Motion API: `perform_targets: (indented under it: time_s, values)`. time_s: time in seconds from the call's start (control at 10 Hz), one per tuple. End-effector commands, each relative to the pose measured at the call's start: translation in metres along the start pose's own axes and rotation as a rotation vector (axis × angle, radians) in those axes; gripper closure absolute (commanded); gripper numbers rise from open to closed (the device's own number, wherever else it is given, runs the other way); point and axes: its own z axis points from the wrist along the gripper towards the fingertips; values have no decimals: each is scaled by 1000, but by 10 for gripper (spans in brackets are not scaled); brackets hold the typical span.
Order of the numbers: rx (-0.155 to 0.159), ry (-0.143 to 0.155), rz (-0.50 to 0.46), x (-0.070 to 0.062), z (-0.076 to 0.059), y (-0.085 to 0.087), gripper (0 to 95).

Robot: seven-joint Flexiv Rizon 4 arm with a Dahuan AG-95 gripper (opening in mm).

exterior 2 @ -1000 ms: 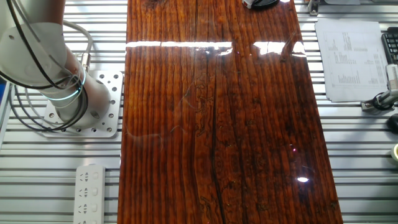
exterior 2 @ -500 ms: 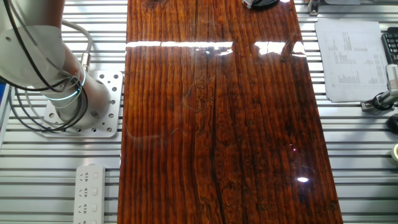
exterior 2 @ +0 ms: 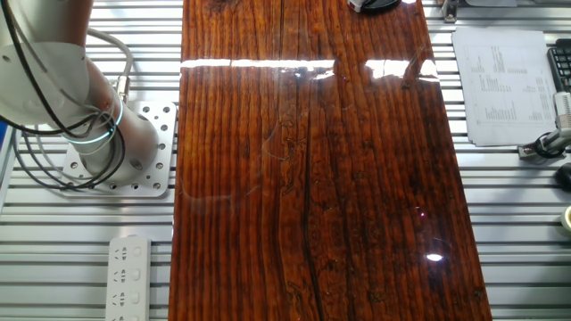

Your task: Install the light bulb by rotating it

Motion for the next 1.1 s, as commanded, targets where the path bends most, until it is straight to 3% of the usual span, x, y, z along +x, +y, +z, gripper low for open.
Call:
perform_targets:
  time_s: [0.1, 0.4, 1.1]
  values:
    - [20, 22, -37, 0, 0, -1, 570]
    - [19, 13, -109, 0, 1, 0, 570]
    - [16, 36, -530, -3, 3, 1, 570]
